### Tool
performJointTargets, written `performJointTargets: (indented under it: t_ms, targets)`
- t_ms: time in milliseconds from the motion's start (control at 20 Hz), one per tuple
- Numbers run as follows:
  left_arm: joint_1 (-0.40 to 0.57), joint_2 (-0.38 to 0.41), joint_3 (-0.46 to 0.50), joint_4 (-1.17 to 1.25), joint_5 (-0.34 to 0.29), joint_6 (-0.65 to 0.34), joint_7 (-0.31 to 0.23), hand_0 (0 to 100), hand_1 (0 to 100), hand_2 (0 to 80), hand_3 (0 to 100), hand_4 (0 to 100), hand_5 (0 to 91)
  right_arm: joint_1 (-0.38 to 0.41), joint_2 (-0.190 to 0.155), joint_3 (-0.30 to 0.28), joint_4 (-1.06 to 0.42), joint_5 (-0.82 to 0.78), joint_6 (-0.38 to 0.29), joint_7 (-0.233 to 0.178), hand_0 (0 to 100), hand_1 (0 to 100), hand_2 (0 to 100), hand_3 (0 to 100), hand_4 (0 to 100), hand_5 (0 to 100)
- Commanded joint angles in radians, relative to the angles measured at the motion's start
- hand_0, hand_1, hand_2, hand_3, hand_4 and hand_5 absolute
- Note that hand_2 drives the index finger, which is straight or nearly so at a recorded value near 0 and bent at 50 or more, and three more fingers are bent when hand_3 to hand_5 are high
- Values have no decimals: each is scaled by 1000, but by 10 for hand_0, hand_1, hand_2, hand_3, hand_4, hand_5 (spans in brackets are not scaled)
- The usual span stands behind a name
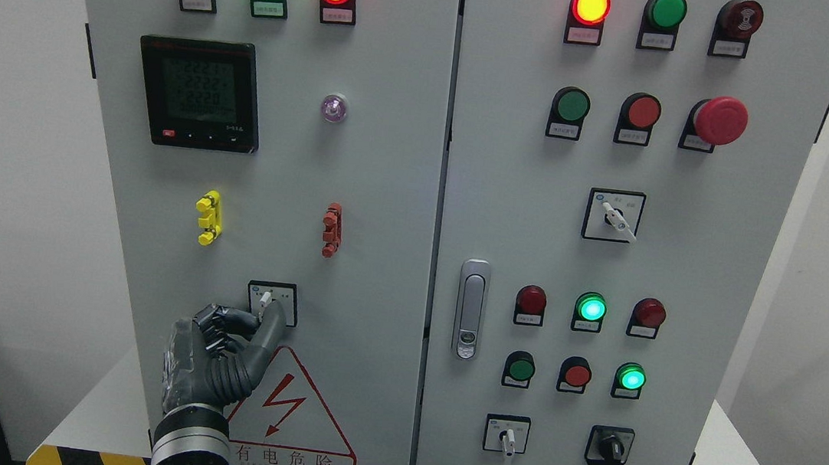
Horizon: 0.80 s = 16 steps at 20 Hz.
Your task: Turn on light switch 1
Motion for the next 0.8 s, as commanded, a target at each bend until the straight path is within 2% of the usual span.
performJointTargets:
  t_ms: [0, 751]
  targets:
    - [2, 3, 0, 1, 0, 1, -2, 457, 675, 635, 787, 881, 808, 0, 0, 0, 0, -25, 1, 0, 0, 0, 0, 0, 0, 0]
    - [5, 9, 0, 3, 0, 2, -14, 528, 627, 638, 806, 893, 825, 0, 0, 0, 0, -25, 1, 0, 0, 0, 0, 0, 0, 0]
